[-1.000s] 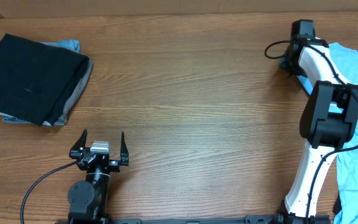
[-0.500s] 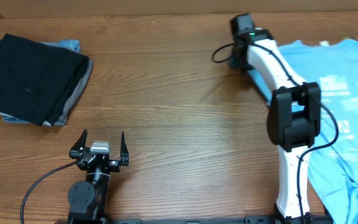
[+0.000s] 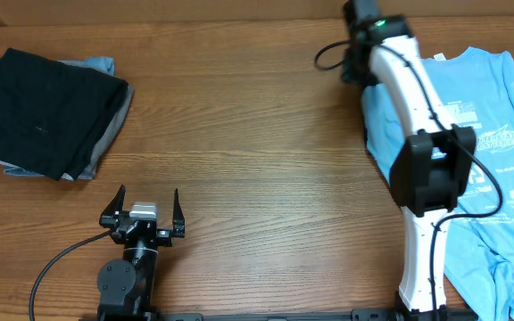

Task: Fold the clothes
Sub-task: 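Drag the blue T-shirt leftward toward table center with the right gripper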

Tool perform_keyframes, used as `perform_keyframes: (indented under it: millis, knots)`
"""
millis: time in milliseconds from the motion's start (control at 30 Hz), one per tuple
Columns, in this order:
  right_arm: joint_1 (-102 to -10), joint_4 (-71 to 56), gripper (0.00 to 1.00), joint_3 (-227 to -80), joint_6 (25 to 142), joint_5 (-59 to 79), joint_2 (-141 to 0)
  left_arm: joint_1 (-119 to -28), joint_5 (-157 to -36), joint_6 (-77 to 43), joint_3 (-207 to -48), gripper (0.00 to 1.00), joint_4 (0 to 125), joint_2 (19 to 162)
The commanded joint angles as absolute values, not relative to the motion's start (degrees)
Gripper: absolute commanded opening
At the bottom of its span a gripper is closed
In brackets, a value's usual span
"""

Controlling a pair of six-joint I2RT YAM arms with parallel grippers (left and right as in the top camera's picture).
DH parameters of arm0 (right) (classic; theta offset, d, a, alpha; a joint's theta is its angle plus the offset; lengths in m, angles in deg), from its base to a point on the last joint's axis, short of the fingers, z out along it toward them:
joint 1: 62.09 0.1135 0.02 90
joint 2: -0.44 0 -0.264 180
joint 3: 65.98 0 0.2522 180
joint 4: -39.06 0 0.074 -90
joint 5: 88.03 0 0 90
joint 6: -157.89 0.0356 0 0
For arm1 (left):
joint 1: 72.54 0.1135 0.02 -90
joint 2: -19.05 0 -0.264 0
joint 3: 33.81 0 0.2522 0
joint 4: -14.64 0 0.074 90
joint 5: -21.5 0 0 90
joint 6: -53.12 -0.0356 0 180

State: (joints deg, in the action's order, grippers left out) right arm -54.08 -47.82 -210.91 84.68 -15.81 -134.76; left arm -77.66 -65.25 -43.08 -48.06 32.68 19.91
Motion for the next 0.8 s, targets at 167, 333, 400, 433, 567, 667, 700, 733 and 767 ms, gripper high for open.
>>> perform_keyframes:
  millis: [167, 333, 400, 433, 567, 667, 700, 733, 767]
  knots:
    - [-56.4, -52.1, 0.04, -217.9, 76.4, -15.3, -118.2, -77.3, -65.5, -43.8, -47.8, 1.00, 32.5, 19.3]
    - [-56.4, -52.0, 0.04, -217.9, 76.4, -15.2, -112.0, -77.3, -65.5, -43.8, -47.8, 1.00, 32.5, 19.3]
    - [-55.8, -52.1, 0.04, -217.9, 76.4, -13.4, -108.9, -77.3, -65.5, -43.7, -47.8, 1.00, 32.5, 19.3]
    - [-55.5, -52.2, 0.04, -217.9, 76.4, -11.8, -107.7, -77.3, -65.5, -43.8, -47.8, 1.00, 32.5, 19.3]
    - [-52.2, -52.8, 0.04, -217.9, 76.4, -1.3, -104.5, -77.3, -65.5, -43.7, -47.8, 1.00, 32.5, 19.3]
    - [-46.5, -51.7, 0.04, -217.7, 76.7, 6.9, -104.6, -77.3, -65.5, -43.8, -47.8, 1.00, 32.5, 19.3]
    - [-44.5, -51.1, 0.04, -217.6, 77.2, 8.1, -104.8, -77.3, -65.5, -43.8, -47.8, 1.00, 32.5, 19.3]
    - [-42.3, -50.4, 0.04, -217.6, 78.2, 8.3, -105.2, -77.3, -65.5, -43.7, -47.8, 1.00, 32.5, 19.3]
    - [-40.1, -49.5, 0.04, -217.4, 78.8, 8.3, -105.6, -77.3, -65.5, -43.7, -47.8, 1.00, 32.5, 19.3]
